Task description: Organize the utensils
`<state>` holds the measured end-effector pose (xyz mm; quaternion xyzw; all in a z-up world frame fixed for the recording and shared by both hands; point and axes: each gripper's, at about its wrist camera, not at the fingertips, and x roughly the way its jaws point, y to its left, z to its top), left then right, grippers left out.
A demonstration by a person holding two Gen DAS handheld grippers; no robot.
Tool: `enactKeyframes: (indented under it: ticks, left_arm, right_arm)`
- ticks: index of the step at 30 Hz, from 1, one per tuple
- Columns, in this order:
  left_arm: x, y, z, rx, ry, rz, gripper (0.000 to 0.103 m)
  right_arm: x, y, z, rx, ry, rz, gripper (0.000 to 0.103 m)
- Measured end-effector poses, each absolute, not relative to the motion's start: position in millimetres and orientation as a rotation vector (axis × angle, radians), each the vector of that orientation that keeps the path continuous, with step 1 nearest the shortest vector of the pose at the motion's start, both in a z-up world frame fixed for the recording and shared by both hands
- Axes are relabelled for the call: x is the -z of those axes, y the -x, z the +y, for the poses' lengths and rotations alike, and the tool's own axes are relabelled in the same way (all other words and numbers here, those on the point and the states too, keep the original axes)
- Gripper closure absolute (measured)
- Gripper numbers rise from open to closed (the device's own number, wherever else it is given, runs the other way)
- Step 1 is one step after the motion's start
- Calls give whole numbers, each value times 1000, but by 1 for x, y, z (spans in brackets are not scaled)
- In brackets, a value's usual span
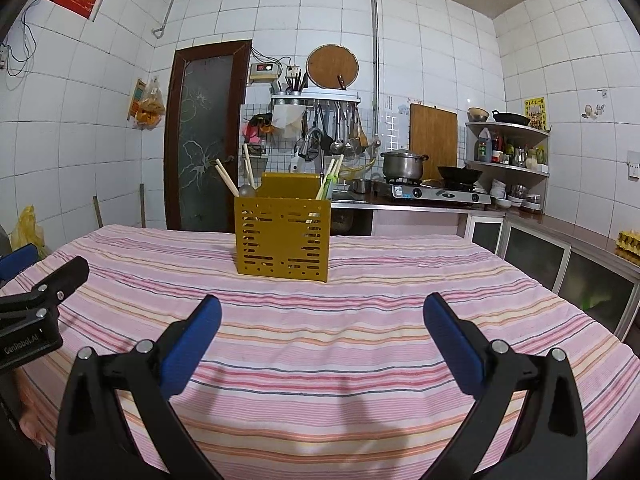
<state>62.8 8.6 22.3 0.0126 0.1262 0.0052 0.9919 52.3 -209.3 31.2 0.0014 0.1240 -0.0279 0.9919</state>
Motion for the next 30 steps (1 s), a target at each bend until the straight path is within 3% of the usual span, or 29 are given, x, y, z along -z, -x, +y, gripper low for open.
enactKeyframes:
  ticks: [30]
  left_arm:
    - [-26,-66,10,-13,-20,261,5]
  right_arm:
    - [-33,-47,-208,62,12,236,4]
